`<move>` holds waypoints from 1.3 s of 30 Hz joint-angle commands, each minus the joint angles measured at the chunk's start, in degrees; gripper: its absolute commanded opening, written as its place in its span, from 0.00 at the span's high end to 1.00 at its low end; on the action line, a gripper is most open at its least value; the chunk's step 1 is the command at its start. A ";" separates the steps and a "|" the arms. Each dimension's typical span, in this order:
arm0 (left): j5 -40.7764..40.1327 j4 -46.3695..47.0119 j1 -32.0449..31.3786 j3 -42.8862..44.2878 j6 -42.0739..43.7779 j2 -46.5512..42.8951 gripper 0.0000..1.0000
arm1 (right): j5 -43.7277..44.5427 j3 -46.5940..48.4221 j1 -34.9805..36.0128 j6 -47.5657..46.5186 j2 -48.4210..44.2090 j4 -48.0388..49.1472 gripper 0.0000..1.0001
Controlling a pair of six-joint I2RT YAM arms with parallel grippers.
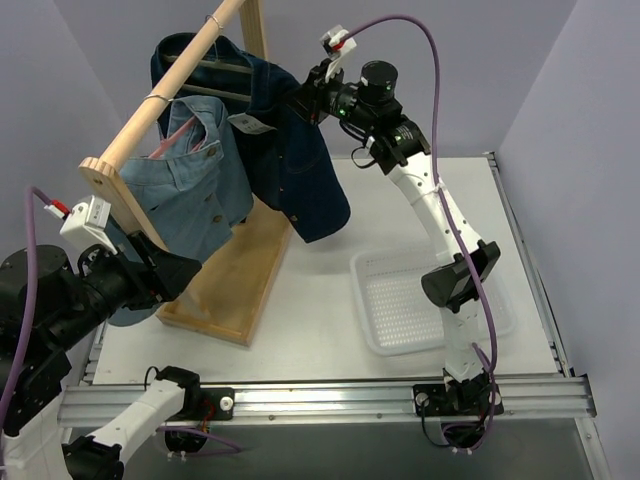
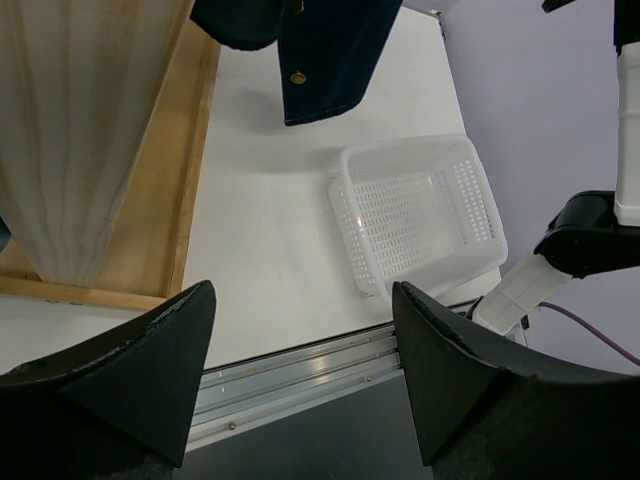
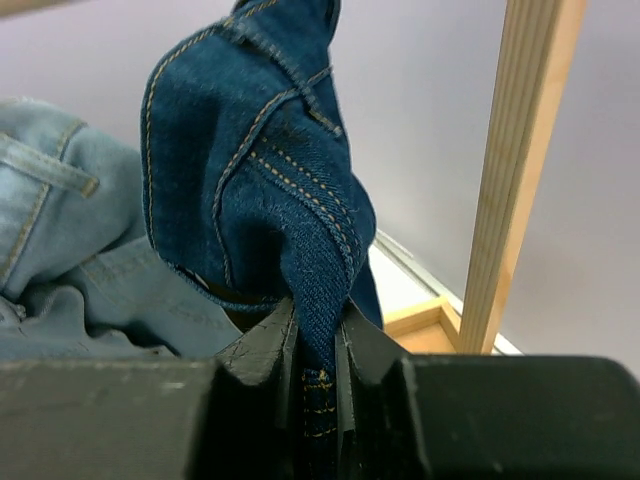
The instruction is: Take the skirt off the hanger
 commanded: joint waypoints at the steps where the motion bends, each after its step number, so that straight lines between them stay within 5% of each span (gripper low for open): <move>1: 1.17 -12.38 -0.28 0.02 -0.12 0.27 0.20 | -1.71 4.77 -0.40 2.76 1.05 12.32 1.00; 11: 2.49 -12.20 -0.28 -0.86 1.28 0.98 0.22 | -7.00 8.29 0.22 9.00 5.02 21.37 1.00; 21: 9.60 -8.25 -0.28 -1.74 3.48 0.10 0.25 | 2.31 8.39 -0.75 13.05 8.80 20.51 1.00; 26: 16.63 -6.14 -0.28 -0.77 4.71 -0.52 0.32 | 7.76 0.31 -1.36 13.31 4.42 20.15 1.00; 39: 19.45 -3.77 -0.28 -4.11 -1.26 -5.62 0.33 | 20.87 -22.28 -7.16 14.19 -14.46 12.59 1.00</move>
